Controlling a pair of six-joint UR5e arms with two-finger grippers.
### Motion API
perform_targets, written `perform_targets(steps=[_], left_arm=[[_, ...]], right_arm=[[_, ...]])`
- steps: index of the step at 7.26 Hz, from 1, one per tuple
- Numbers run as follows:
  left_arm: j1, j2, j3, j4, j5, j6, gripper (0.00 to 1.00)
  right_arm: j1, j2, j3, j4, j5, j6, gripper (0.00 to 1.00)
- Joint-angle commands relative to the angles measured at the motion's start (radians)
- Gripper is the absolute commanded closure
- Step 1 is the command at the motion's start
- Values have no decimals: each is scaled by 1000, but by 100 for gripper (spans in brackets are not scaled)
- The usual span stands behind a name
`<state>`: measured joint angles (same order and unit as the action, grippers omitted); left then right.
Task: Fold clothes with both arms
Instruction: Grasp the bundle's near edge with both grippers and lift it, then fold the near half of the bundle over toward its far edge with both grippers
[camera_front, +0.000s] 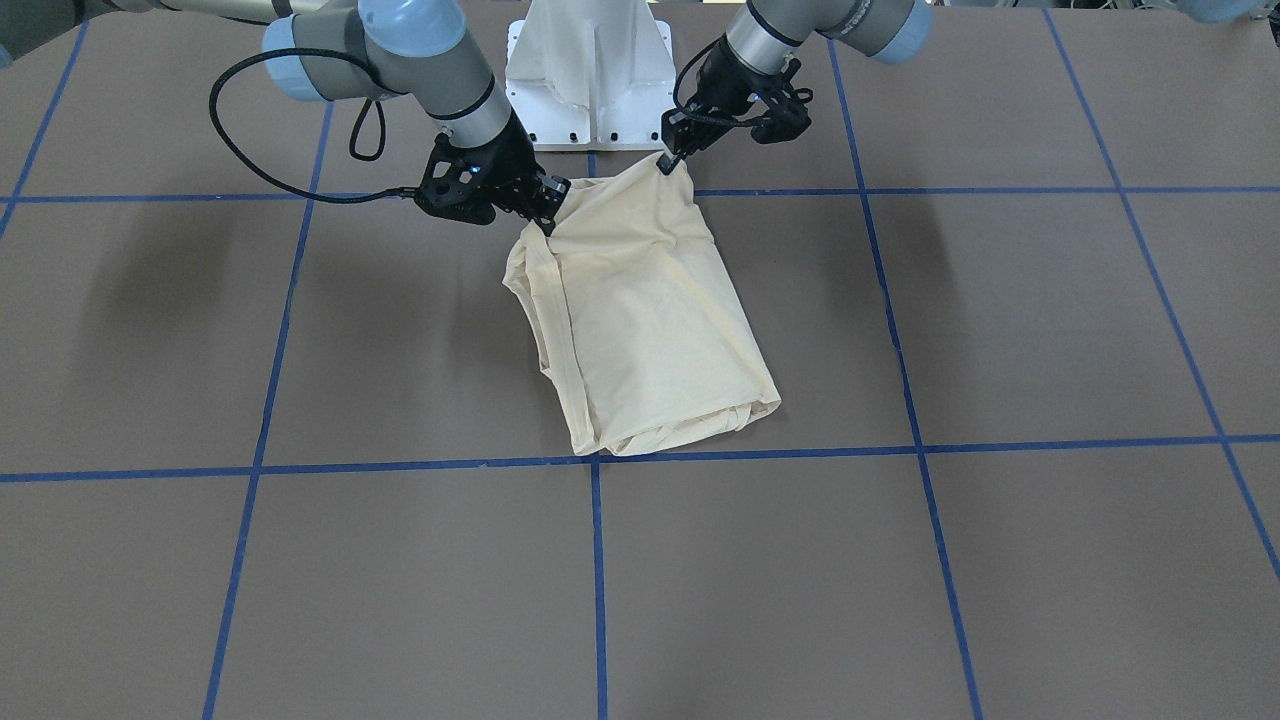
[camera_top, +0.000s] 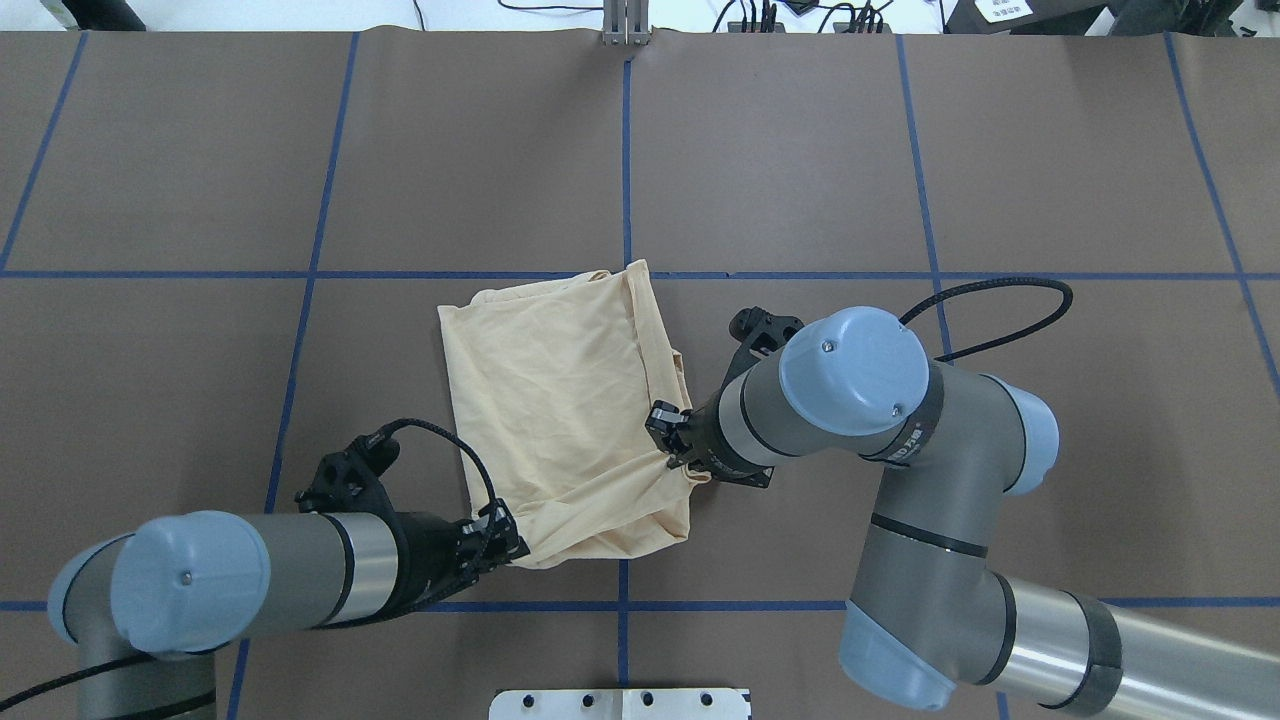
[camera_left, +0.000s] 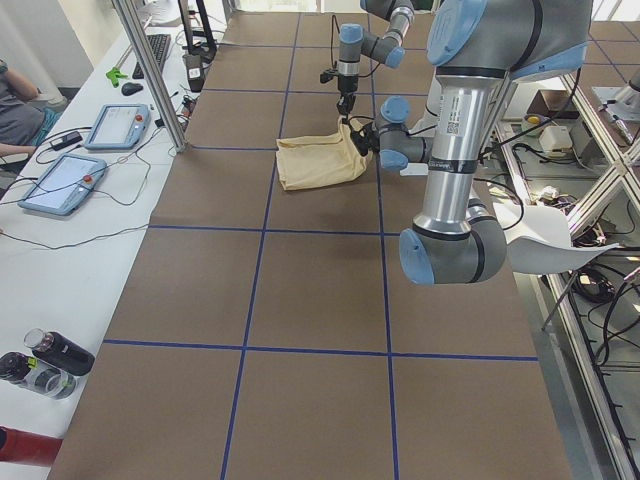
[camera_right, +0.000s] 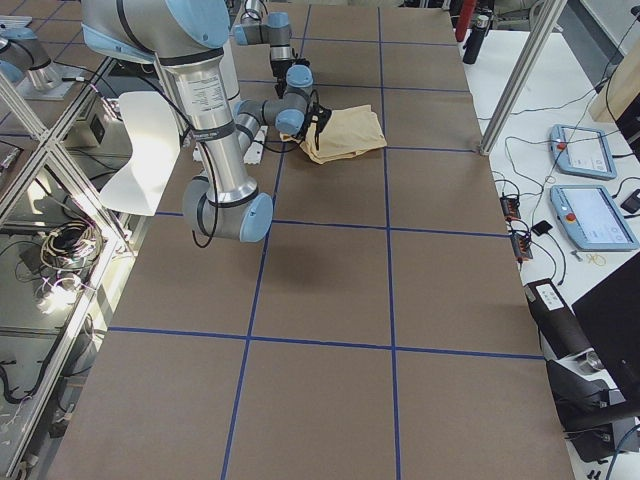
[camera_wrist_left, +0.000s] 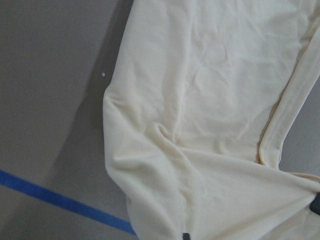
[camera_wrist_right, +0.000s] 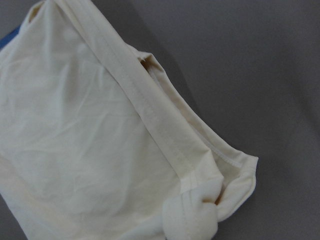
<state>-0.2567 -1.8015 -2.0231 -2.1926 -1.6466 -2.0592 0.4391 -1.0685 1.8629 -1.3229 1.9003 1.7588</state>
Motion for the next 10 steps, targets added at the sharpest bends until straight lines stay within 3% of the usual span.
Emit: perform_targets(steps=[1, 4, 6, 8, 10], left_arm=[[-125, -7, 4, 1, -79, 48, 100], [-217, -19, 39, 2, -101, 65, 100], [-292, -120, 175, -1, -101, 70, 100], [-341, -167, 306, -16, -99, 154, 100], [-348, -177, 368, -30, -98, 162, 100]], right_arm=[[50, 57, -54, -1, -4, -50, 100], [93, 237, -253, 2, -24, -114, 100], [124, 323, -359, 7, -30, -123, 100], [132, 344, -508, 175, -62, -125, 100], [132, 344, -542, 185, -63, -125, 100]])
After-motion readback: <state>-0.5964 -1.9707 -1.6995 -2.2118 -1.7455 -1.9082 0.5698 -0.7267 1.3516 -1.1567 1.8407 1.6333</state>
